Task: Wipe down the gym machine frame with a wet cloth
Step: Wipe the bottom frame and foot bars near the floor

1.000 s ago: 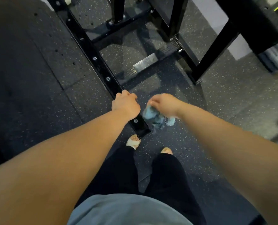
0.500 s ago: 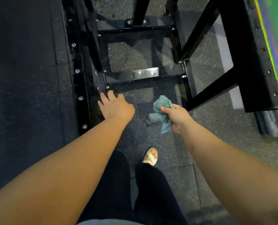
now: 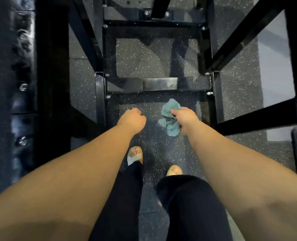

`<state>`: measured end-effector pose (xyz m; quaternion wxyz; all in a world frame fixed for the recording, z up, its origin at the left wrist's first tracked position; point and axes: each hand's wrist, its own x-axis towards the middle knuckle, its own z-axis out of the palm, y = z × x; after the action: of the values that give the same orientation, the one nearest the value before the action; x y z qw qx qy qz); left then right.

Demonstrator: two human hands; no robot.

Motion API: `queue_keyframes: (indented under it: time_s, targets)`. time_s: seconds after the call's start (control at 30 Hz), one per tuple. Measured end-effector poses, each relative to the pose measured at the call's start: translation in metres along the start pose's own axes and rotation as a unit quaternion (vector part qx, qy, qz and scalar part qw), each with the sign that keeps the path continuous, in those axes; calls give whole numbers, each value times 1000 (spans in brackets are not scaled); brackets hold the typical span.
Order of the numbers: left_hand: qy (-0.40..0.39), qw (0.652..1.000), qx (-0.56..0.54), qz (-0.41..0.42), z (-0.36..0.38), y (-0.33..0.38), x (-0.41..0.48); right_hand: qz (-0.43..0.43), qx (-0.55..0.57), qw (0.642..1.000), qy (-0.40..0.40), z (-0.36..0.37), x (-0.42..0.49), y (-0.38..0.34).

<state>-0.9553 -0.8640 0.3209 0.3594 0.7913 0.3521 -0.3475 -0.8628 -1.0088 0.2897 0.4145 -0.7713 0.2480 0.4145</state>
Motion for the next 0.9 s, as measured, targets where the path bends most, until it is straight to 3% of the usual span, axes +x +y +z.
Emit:
queue_keyframes:
  time_s: [0.23,0.3,0.4,0.53,0.63,0.7,0.77,0.8,0.9]
  targets:
    - [52,998,-4,-36,44,-12,141,-103,-84,978,158,-3,148,20]
    - [77,996,-12,-31,66,-12,188,-137,-78,974,164,-1,198,22]
    - [125,992,8,20,98,-13,250,-262,-110,945,163,10,267,18]
    - [195,969,86,120,117,-13,323,-405,-228,872,155,51,345,5]
    - [230,951,162,130,112,-11,361,-432,-471,761,115,84,382,9]
    - [254,940,192,121,112,-10,373,-476,-536,689,104,86,395,13]
    - [270,928,225,123,115,-9,380,-500,-566,647,105,66,409,13]
    - [277,925,227,126,116,-9,381,-489,-570,649,118,51,415,13]
    - [298,932,150,139,112,-11,380,-402,-543,712,190,30,422,12]
